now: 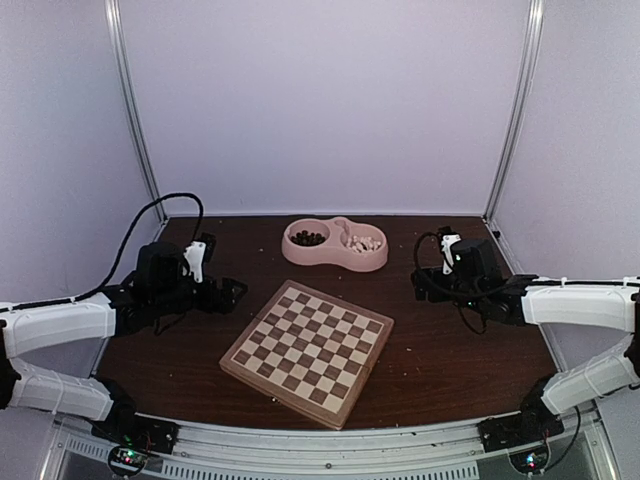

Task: Set up the chess pieces on the board
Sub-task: Move the storage box to the center of the board.

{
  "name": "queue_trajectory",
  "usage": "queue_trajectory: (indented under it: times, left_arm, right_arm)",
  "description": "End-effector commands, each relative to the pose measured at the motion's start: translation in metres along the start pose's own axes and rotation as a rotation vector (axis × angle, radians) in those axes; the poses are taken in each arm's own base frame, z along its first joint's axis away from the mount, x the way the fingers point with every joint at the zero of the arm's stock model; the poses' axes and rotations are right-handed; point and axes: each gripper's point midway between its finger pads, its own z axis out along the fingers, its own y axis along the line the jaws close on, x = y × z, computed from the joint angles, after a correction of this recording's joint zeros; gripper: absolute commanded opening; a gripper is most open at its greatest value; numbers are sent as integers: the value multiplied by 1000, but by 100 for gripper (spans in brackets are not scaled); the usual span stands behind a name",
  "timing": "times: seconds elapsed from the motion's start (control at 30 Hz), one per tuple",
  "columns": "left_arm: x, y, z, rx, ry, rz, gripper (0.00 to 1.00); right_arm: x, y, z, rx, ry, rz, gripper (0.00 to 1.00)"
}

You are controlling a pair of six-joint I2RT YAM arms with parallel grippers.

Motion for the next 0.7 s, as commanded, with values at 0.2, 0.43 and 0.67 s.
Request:
queue_trajectory:
  times: [0.2, 0.43, 0.67]
  left_arm:
    - [-4, 35, -8, -198, -44, -13, 98]
    - [2, 30, 2, -156, -37, 9, 98]
    - [2, 13, 1, -50, -58, 57, 98]
  right_arm:
    - [-9, 12, 2, -37, -16, 2, 93]
    - [-32, 28, 17, -50, 0, 6, 92]
    - [-72, 54, 65, -45, 4, -40, 89]
